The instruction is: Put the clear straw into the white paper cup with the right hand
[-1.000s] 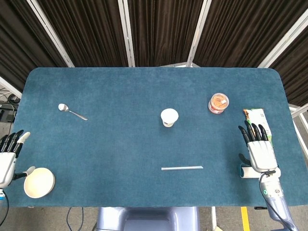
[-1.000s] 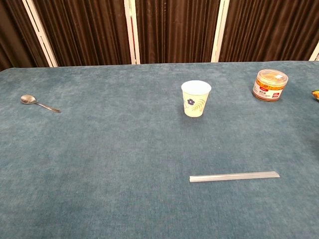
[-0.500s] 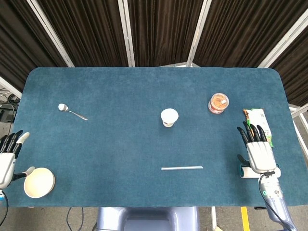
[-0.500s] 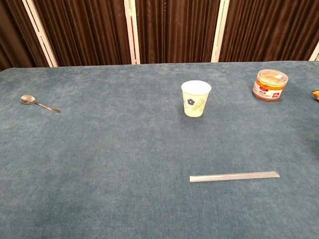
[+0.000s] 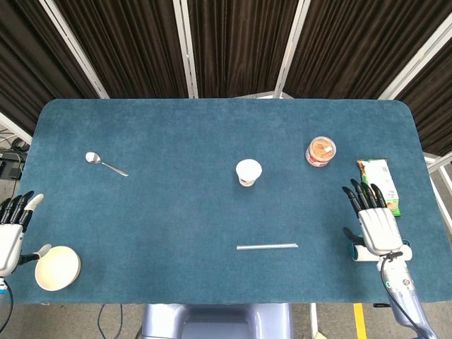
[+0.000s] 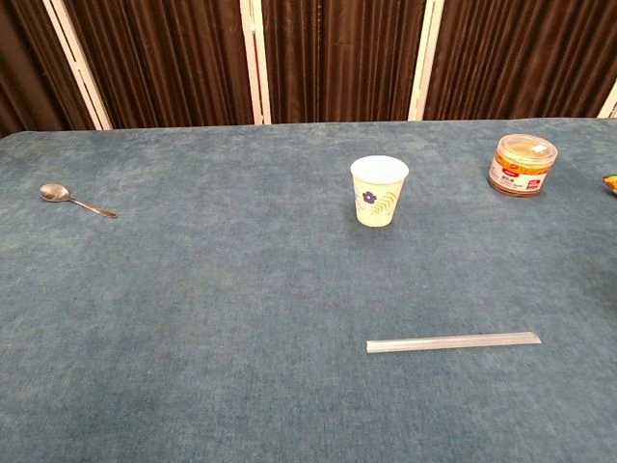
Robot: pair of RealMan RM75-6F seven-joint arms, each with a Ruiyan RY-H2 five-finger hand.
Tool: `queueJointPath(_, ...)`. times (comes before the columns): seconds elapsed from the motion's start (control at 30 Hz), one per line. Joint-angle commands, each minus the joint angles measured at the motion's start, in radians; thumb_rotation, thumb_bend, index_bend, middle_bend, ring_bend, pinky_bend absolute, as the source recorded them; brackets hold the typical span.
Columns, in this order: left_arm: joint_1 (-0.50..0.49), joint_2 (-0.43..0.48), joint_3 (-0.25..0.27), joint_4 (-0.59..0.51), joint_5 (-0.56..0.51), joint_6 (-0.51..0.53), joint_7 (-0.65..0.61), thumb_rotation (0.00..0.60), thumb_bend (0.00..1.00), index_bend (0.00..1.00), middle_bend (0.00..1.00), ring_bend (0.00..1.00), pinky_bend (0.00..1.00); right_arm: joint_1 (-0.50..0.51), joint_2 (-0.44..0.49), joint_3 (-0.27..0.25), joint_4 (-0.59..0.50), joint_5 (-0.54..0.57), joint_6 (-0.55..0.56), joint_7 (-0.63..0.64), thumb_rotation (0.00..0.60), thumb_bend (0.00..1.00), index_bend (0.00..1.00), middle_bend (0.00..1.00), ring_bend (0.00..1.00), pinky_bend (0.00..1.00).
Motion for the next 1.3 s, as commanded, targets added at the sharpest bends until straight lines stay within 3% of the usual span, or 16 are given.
queueJointPath(0.03, -0.001, 0.000, 0.000, 0.001, 0.000, -0.001, -0.001, 0.600, 0.17, 0.00, 0.00, 0.00, 0.00, 0.001, -0.006, -0.006, 0.005, -0.047, 0.033, 0.023, 0.600, 0.20, 0.24, 0.68, 0.53, 0.64)
queueJointPath(0.07, -0.001, 0.000, 0.000, 0.001, 0.000, -0.001, -0.001, 0.600, 0.17, 0.00, 0.00, 0.00, 0.00, 0.001, -0.006, -0.009, 0.003, -0.053, 0.035, 0.026, 0.600, 0.19, 0.28, 0.78, 0.62, 0.70)
queueJointPath(0.17, -0.001, 0.000, -0.001, 0.000, -0.001, -0.002, 0.000, 0.600, 0.17, 0.00, 0.00, 0.00, 0.00, 0.004, -0.007, -0.016, -0.016, -0.059, 0.025, 0.008, 0.600, 0.18, 0.37, 0.91, 0.76, 0.77)
queueJointPath(0.33, -0.001, -0.001, -0.001, -0.002, -0.003, -0.001, 0.006, 0.600, 0.17, 0.00, 0.00, 0.00, 0.00, 0.025, -0.017, -0.021, -0.067, -0.060, -0.012, -0.061, 0.600, 0.18, 0.45, 1.00, 0.86, 0.81)
queueJointPath(0.57, 0.000, -0.002, -0.002, -0.001, -0.003, 0.001, 0.009, 0.600, 0.17, 0.00, 0.00, 0.00, 0.00, 0.078, -0.085, -0.029, -0.115, -0.017, -0.129, -0.195, 0.600, 0.21, 0.48, 1.00, 0.87, 0.81)
queueJointPath(0.87, -0.002, -0.001, -0.003, 0.001, -0.004, -0.004, 0.000, 0.600, 0.17, 0.00, 0.00, 0.00, 0.00, 0.116, -0.190, -0.059, -0.099, 0.020, -0.225, -0.255, 0.600, 0.21, 0.49, 1.00, 0.87, 0.81)
queueJointPath(1.3, -0.003, 0.000, -0.002, 0.000, -0.004, -0.005, 0.000, 0.600, 0.17, 0.00, 0.00, 0.00, 0.00, 0.136, -0.309, -0.034, -0.093, 0.135, -0.253, -0.355, 0.600, 0.22, 0.49, 1.00, 0.87, 0.81)
